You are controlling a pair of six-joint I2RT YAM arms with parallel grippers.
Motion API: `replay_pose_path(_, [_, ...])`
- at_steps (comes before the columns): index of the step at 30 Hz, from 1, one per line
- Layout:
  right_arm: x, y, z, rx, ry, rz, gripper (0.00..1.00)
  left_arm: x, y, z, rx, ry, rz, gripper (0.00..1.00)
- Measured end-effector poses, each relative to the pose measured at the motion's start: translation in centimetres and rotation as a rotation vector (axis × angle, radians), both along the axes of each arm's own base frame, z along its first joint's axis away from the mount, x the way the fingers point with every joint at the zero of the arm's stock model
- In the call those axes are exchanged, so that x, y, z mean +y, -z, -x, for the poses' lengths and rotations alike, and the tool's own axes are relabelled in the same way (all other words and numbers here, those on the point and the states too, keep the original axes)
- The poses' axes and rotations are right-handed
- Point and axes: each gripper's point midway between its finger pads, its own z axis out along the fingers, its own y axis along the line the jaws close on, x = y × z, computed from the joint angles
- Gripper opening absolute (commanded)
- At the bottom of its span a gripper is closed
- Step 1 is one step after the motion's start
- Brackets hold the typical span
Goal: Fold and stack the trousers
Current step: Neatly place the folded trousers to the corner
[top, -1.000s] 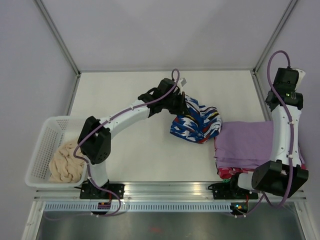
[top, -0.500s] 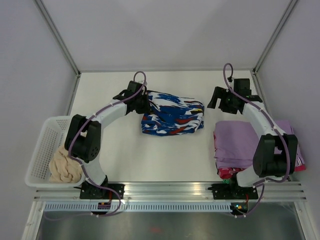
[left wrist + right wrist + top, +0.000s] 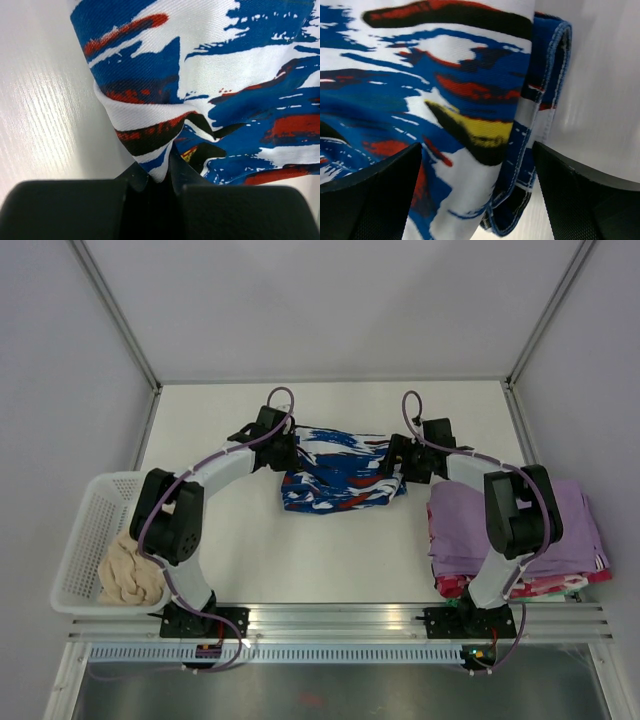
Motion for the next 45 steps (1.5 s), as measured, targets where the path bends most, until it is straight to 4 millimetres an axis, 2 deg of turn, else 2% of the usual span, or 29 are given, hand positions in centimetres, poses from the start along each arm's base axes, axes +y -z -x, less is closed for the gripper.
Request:
replay_pose_path(4, [0.0, 0.7, -0.6, -0.005, 0.024, -0.009, 0.96, 0.0, 0.0, 0.1, 0.002, 0.0, -0.002, 0.02])
replay_pose_path(5, [0.1, 0.7, -0.8, -0.007, 0.028, -0.013, 0.84, 0.0, 0.1, 0.1, 0.003, 0.0, -0.002, 0.02])
replay_pose_path(7, [0.1, 1.0, -1.1, -0.011, 0.029, -0.009, 0.67, 0.1, 0.1, 0.2, 0.009, 0.0, -0.005, 0.02])
replay_pose_path(8, [0.1, 1.2, -1.2, -0.012, 0.032, -0.009, 0.54, 0.2, 0.1, 0.2, 0.011, 0.0, -0.006, 0.02])
replay_pose_path(9, [0.2, 1.4, -1.3, -0.01, 0.033, -0.006, 0.23, 0.2, 0.2, 0.3, 0.014, 0.001, -0.006, 0.02])
replay_pose_path(11, [0.6, 1.9, -1.4, 0.006, 0.032, -0.009, 0.0, -0.1, 0.1, 0.4, 0.017, 0.011, 0.004, 0.02])
replay_pose_path(16, [0.8, 1.4, -2.3, 0.048, 0.011, 0.042, 0.0, -0.2, 0.0, 0.6, 0.025, 0.026, 0.019, 0.02])
replay_pose_path(19, [0.6, -0.3, -3.3, 0.06, -0.006, 0.106, 0.0, -0.2, -0.4, 0.6, 0.027, 0.03, 0.03, 0.02])
replay_pose_path(21, [0.6, -3.3, -4.5, 0.037, -0.018, 0.151, 0.0, -0.6, -1.2, 0.8, 0.03, 0.039, 0.047, 0.02])
replay_pose_path(23, [0.5, -7.3, -6.3, -0.027, -0.02, 0.191, 0.0, -1.2, -3.0, 0.4, 0.009, 0.045, 0.078, 0.02])
replay_pose_path(26, [-0.7, -14.5, -8.2, -0.125, 0.02, 0.258, 0.0, -2.7, -8.0, -0.6, -0.079, 0.049, 0.154, 0.02])
replay_pose_path(27, [-1.2, -16.3, -8.4, -0.149, 0.037, 0.276, 0.0, -3.2, -9.6, -0.8, -0.109, 0.054, 0.177, 0.02])
replay_pose_path(29, [-3.1, -20.4, -8.0, -0.196, 0.096, 0.331, 0.0, -4.6, -13.6, -0.6, -0.182, 0.071, 0.233, 0.02])
replay_pose_path(30, [-4.7, -22.0, -7.0, -0.204, 0.144, 0.379, 0.0, -5.8, -15.5, -0.1, -0.213, 0.092, 0.261, 0.02])
replay_pose_path(32, [-8.5, -23.7, -4.6, -0.181, 0.244, 0.455, 0.0, -8.9, -18.6, 1.3, -0.271, 0.153, 0.315, 0.02])
replay_pose_path(33, [-11.3, -24.2, -2.9, -0.158, 0.317, 0.493, 0.0, -11.1, -20.0, 2.4, -0.293, 0.198, 0.35, 0.02])
replay_pose_path(35, [-16.2, -24.4, 0.5, -0.094, 0.443, 0.548, 0.0, -15.5, -21.6, 4.8, -0.314, 0.293, 0.421, 0.02])
replay_pose_path(37, [-20.9, -23.9, 4.4, -0.026, 0.565, 0.641, 0.0, -20.0, -21.7, 7.5, -0.295, 0.393, 0.481, 0.02])
replay_pose_path(38, [-22.5, -23.5, 6.1, -0.002, 0.6, 0.701, 0.0, -21.6, -21.0, 8.4, -0.275, 0.425, 0.494, 0.02])
replay_pose_path(40, [-24.7, -22.4, 8.7, 0.048, 0.624, 0.797, 0.0, -23.9, -18.8, 9.7, -0.22, 0.462, 0.5, 0.02])
replay_pose_path(42, [-26.4, -21.1, 9.8, 0.104, 0.624, 0.846, 0.0, -25.6, -17.1, 10.7, -0.183, 0.48, 0.503, 0.02])
replay_pose_path(45, [-29.2, -19.8, 10.2, 0.177, 0.639, 0.877, 0.0, -28.1, -16.6, 12.2, -0.185, 0.513, 0.526, 0.02])
